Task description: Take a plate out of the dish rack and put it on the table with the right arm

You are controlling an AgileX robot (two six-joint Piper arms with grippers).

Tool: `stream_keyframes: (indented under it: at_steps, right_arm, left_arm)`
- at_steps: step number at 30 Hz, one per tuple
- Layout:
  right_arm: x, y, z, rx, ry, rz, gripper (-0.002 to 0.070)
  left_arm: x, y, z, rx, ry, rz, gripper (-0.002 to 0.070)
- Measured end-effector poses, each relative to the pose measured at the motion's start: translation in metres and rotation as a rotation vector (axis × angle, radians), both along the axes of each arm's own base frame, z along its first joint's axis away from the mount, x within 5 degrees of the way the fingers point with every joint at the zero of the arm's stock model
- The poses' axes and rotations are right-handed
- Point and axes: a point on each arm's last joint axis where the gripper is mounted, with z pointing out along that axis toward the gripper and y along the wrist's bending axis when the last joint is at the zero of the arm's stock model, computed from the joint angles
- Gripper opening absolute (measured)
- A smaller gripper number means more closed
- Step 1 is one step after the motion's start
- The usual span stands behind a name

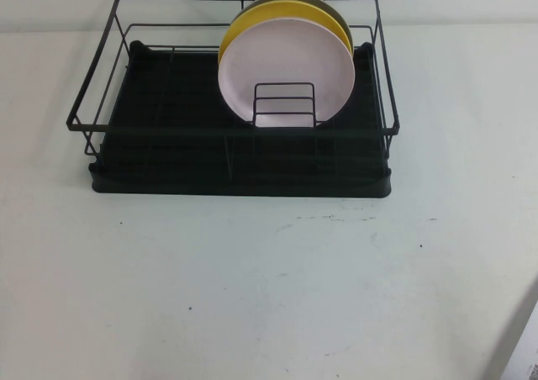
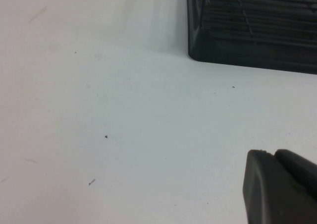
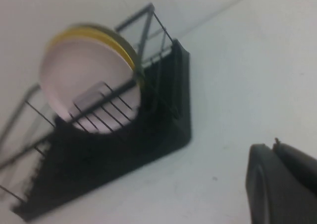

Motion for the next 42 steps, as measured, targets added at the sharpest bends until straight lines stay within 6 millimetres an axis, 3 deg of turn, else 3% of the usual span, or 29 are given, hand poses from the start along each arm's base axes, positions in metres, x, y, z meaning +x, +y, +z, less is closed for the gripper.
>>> stream_keyframes:
  at_steps: [3,11,17,21,29,35,42]
  right_arm:
    - [0.001,-0.001,0.006,0.199,-0.027,-0.030,-0.0018]
    - [0.000,-0.001,0.013,0.276,-0.051,-0.028,-0.0018]
    - [0.015,0.008,0.065,0.106,-0.004,0.080,-0.0018]
    - [0.051,0.020,0.099,-0.044,0.124,0.220,-0.0018]
    - [0.154,0.032,0.138,-0.273,0.221,0.402,-0.0018]
    - [0.233,0.052,0.150,-0.360,0.212,0.503,-0.0018]
    - [0.290,0.102,0.158,-0.506,0.125,0.655,-0.0017]
  left_arm:
    - [0.000,0.000,0.000,0.000,0.000,0.000,-0.0004]
    - [0.000,0.000,0.000,0.000,0.000,0.000,-0.0004]
    - [0.000,0.000,0.000,0.000,0.000,0.000,-0.0004]
    - [0.000,0.000,0.000,0.000,0.000,0.000,-0.0004]
    - [0.000,0.000,0.000,0.000,0.000,0.000,-0.0004]
    - [0.000,0.000,0.000,0.000,0.000,0.000,-0.0004]
    - [0.000,0.000,0.000,0.000,0.000,0.000,-0.0004]
